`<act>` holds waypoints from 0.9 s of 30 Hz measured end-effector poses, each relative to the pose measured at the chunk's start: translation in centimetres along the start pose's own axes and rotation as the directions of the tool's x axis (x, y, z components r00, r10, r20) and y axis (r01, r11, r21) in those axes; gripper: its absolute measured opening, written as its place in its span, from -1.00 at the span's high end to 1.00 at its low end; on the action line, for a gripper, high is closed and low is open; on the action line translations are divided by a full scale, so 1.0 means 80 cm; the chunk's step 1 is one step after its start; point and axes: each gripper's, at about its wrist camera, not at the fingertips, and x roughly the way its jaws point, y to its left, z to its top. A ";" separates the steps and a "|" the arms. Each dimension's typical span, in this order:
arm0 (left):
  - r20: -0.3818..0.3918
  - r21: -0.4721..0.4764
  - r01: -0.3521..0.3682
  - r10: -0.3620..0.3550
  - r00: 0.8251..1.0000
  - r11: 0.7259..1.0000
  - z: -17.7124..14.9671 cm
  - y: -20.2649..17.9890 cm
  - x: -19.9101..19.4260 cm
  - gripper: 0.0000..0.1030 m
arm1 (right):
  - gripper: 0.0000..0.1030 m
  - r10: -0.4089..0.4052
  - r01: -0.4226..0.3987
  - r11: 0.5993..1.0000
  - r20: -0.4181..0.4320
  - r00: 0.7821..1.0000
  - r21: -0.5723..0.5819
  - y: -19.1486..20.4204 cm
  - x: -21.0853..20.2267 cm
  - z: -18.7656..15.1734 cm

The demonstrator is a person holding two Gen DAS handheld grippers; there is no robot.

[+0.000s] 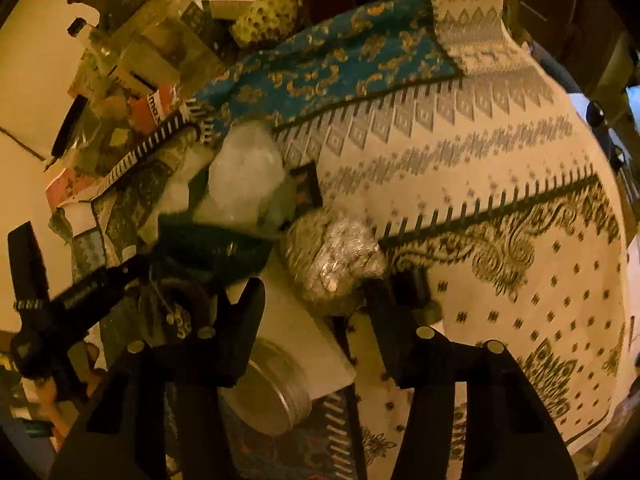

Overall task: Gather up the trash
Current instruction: 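Grasp the foil ball with the right gripper while the left grasps the dark bottle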

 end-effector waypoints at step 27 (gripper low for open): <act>0.262 0.172 -0.054 0.007 0.965 0.984 -0.012 -0.054 -0.127 0.20 | 0.16 -0.069 0.072 0.987 0.028 0.997 -0.146 0.017 0.027 0.033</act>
